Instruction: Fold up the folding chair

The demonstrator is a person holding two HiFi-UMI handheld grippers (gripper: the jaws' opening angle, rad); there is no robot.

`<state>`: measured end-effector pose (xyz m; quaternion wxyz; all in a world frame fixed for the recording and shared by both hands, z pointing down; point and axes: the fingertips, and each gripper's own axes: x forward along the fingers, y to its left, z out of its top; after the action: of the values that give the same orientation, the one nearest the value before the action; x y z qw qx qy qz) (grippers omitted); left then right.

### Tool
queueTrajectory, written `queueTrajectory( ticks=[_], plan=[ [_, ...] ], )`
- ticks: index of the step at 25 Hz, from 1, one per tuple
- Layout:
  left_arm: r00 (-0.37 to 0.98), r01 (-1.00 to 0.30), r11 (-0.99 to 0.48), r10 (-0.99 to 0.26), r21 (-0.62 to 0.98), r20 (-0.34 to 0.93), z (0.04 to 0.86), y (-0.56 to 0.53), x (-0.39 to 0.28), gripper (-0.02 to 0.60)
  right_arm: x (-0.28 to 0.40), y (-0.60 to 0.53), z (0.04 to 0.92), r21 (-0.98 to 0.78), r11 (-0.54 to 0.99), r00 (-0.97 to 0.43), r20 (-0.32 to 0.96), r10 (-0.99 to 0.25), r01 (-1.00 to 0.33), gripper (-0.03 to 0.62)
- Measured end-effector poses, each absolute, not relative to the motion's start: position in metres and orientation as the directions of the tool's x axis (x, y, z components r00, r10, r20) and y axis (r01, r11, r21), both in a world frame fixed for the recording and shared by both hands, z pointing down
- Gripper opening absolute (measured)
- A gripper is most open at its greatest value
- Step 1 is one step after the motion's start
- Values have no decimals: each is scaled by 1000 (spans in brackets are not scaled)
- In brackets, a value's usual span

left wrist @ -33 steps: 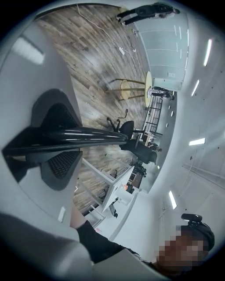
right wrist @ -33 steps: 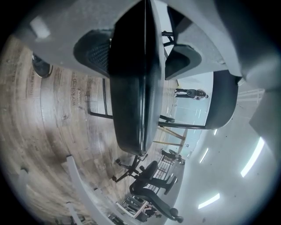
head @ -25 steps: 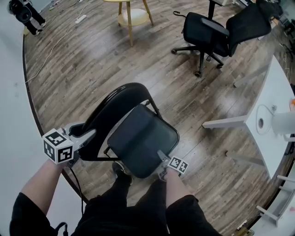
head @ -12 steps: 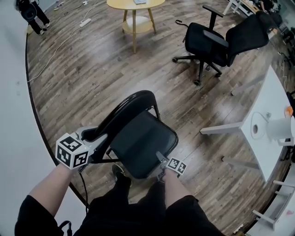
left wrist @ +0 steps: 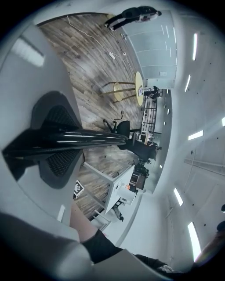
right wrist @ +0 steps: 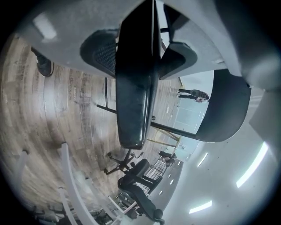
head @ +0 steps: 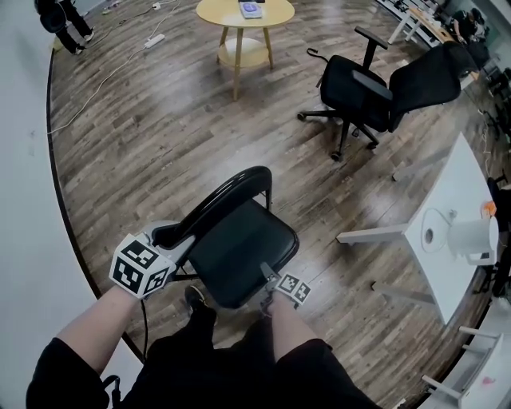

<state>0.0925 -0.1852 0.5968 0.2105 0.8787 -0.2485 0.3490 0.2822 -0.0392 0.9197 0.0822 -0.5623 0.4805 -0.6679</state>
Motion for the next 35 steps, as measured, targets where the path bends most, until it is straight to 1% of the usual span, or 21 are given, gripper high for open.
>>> queueTrajectory(
  ticks=[5,16,19,23,35],
  plan=[
    [623,-586,-792,-306,171,719,591,-182,96,128,276,-52,904,-735,-527,-340,671,-659,-428,256],
    [652,-570,-792,-275,217,707,576,-159,116,126,262,-76,871,-767,-484,-373,633,-679,-422,247],
    [656,-568,-791,-269,227,705,573,-151,121,124,258,-81,864,-758,-490,-373,644,-668,-431,236],
    [658,-567,-791,-267,229,704,571,-143,128,123,255,-86,859,-742,-500,-368,661,-654,-447,237],
    [663,-558,-797,-262,230,701,565,-128,139,121,235,-116,836,-748,-479,-371,651,-662,-459,229]
  ],
)
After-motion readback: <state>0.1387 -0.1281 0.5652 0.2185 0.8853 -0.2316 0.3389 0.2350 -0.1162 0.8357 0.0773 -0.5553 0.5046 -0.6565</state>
